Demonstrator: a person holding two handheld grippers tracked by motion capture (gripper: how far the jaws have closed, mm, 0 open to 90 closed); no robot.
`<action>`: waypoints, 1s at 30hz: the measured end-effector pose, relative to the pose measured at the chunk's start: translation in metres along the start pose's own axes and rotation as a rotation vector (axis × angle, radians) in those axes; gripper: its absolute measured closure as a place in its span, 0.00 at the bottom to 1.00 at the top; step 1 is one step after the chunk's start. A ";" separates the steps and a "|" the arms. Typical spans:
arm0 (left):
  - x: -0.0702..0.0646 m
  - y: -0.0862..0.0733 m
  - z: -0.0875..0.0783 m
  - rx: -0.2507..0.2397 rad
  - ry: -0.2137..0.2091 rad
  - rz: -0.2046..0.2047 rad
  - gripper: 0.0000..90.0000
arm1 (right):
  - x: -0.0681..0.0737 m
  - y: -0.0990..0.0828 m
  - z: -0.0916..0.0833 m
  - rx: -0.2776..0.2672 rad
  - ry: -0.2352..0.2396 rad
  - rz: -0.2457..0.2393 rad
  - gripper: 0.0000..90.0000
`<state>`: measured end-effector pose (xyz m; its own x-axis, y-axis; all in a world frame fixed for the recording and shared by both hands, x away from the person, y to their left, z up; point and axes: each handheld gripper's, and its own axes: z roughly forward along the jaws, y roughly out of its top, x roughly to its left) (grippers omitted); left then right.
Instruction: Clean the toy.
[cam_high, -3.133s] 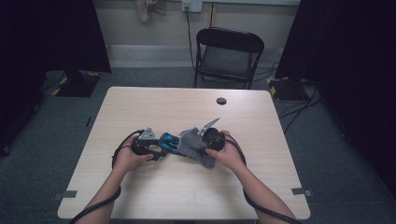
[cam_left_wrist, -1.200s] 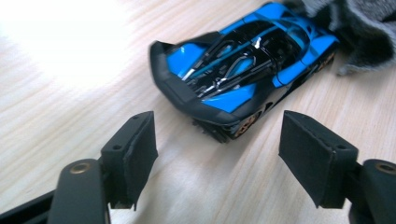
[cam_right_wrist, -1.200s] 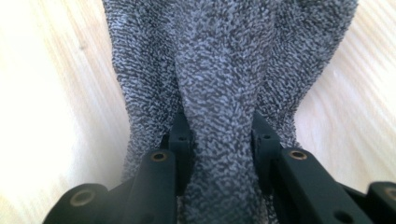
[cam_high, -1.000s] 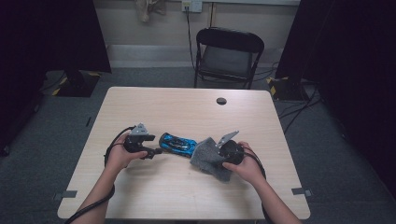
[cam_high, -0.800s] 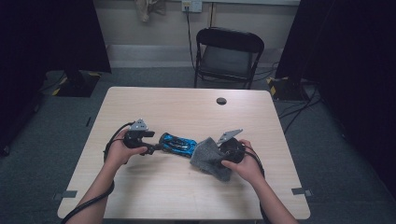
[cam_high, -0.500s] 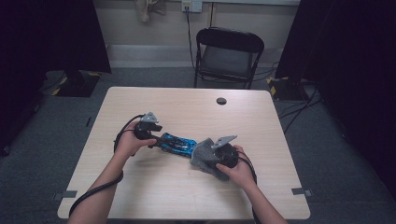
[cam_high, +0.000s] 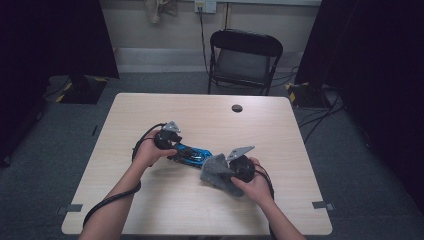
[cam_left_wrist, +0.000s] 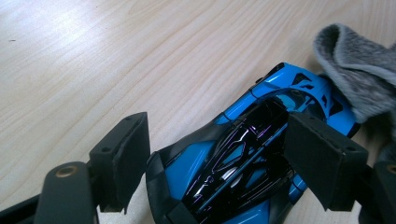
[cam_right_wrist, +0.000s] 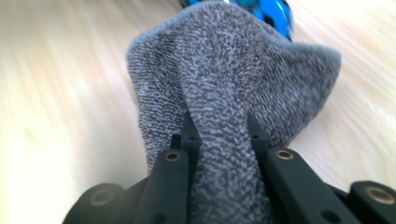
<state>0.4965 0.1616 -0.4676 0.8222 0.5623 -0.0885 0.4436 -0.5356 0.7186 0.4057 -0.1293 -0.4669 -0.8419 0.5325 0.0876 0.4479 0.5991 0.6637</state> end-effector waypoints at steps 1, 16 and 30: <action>0.000 0.000 0.000 0.001 -0.001 0.000 0.25 | 0.004 0.004 -0.002 -0.008 0.004 -0.008 0.86; -0.001 -0.001 0.004 -0.020 -0.034 -0.011 0.27 | 0.049 0.060 0.054 0.003 0.170 -0.117 0.86; -0.003 -0.005 0.004 -0.051 -0.023 -0.032 0.28 | 0.042 0.071 0.086 0.039 0.116 -0.078 0.86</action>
<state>0.4931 0.1603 -0.4733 0.8162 0.5637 -0.1270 0.4512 -0.4845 0.7495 0.4280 -0.0128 -0.4796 -0.9028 0.4118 0.1240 0.3893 0.6597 0.6428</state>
